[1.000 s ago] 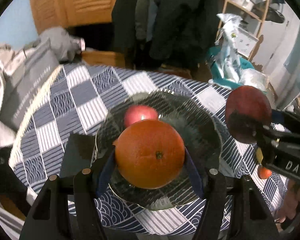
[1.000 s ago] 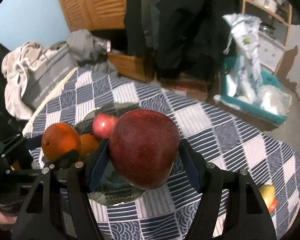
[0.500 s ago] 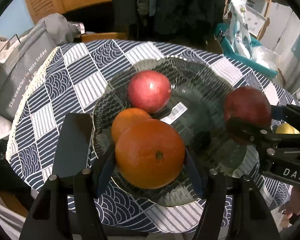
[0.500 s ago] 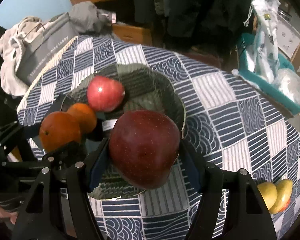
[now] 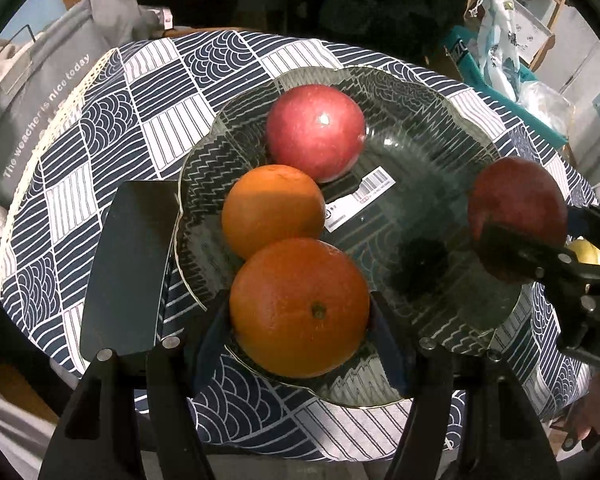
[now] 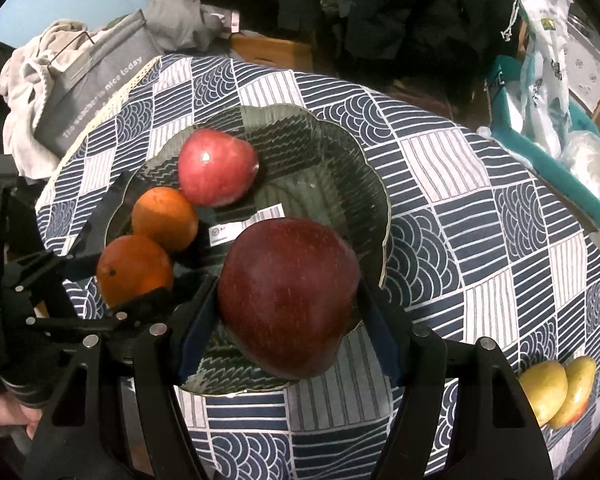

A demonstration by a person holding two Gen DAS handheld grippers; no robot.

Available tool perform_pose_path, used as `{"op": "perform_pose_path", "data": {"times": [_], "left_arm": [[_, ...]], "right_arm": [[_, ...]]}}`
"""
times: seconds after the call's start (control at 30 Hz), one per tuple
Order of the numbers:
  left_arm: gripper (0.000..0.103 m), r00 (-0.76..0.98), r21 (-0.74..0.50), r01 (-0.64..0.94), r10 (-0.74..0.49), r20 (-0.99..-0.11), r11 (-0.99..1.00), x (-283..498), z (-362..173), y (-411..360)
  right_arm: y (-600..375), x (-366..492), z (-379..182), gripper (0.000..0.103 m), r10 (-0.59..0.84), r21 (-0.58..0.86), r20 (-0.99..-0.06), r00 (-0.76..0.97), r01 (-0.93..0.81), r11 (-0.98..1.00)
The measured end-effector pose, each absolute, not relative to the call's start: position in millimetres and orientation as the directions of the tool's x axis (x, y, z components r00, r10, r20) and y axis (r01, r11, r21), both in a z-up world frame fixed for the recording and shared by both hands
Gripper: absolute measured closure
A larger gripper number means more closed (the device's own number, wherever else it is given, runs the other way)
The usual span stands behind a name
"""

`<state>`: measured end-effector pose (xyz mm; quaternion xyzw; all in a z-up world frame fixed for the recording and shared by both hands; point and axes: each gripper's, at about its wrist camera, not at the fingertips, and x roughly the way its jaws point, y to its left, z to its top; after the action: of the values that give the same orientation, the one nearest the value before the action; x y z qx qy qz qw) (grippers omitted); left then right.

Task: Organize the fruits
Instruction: 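Lower the orange into the bowl with the left tool while the right tool releases the apple there, then move both tools away from the bowl toward the pears and tangerines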

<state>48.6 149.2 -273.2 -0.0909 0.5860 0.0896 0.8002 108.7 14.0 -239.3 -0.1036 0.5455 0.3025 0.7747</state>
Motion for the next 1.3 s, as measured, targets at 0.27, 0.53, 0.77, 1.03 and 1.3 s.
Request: {"op": "perform_pose_path", "data": {"times": [0.27, 0.53, 0.77, 1.03, 1.3], "left_arm": [[0.030, 0.309, -0.038, -0.236, 0.038, -0.950, 0.971, 49.7, -269.4, 145.1], [0.023, 0.363, -0.009, -0.215, 0.071, -0.929, 0.977, 49.1, -251.4, 135.6], [0.023, 0.422, -0.015, -0.186, 0.066, -0.904, 0.982, 49.1, -225.8, 122.2], [0.023, 0.481, -0.064, -0.163, 0.023, -0.876, 0.985, 44.0, -195.1, 108.4], [0.023, 0.558, -0.090, -0.140, 0.003, -0.830, 0.986, 35.2, -157.9, 96.9]], "right_arm": [[5.4, 116.8, -237.1, 0.033, 0.383, 0.218, -0.902, 0.202, -0.553, 0.804], [-1.9, 114.2, -229.4, 0.033, 0.382, 0.209, -0.896, 0.228, -0.543, 0.814], [-14.6, 110.3, -203.1, 0.033, 0.375, 0.174, -0.877, 0.301, -0.530, 0.830], [-39.8, 100.7, -166.9, 0.033, 0.357, 0.116, -0.829, 0.431, -0.492, 0.863], [-76.4, 91.4, -127.6, 0.033, 0.362, 0.126, -0.771, 0.525, -0.430, 0.894]]}}
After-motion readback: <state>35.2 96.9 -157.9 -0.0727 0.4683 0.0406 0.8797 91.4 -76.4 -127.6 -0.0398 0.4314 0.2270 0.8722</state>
